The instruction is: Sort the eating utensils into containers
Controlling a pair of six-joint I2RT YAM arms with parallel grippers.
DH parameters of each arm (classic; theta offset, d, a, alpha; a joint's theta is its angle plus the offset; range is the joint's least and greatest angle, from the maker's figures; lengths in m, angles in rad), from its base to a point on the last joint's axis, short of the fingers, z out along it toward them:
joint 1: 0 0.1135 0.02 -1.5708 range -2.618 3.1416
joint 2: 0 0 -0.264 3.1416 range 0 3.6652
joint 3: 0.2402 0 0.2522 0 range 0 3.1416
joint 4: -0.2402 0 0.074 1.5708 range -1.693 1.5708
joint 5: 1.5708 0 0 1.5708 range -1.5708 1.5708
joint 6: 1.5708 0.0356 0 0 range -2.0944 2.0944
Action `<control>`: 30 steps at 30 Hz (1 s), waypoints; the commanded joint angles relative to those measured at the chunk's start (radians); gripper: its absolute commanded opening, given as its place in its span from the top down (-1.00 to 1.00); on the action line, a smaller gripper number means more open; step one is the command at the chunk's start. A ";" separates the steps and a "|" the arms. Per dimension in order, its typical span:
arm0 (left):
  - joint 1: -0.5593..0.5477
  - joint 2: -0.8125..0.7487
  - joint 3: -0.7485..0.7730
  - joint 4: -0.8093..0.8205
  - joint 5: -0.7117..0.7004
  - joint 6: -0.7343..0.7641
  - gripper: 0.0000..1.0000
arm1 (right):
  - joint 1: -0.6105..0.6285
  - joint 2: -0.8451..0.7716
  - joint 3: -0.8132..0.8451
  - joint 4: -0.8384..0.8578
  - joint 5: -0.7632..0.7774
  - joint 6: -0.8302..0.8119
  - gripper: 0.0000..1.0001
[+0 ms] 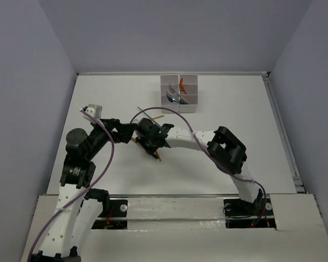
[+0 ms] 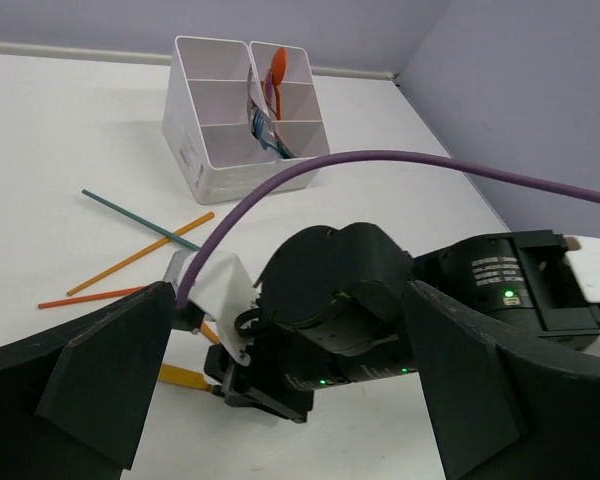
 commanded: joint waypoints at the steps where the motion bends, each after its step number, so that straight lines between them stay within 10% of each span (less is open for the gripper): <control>1: 0.004 -0.014 0.024 0.040 0.017 -0.003 -0.98 | 0.015 -0.176 -0.063 0.030 -0.090 -0.021 1.00; 14: 0.004 -0.021 0.041 0.025 -0.011 0.016 -0.98 | -0.091 -0.357 -0.234 0.518 0.045 0.069 1.00; 30: 0.014 0.032 0.032 0.051 0.058 0.009 -0.98 | -0.557 -0.348 -0.252 1.127 0.103 0.105 1.00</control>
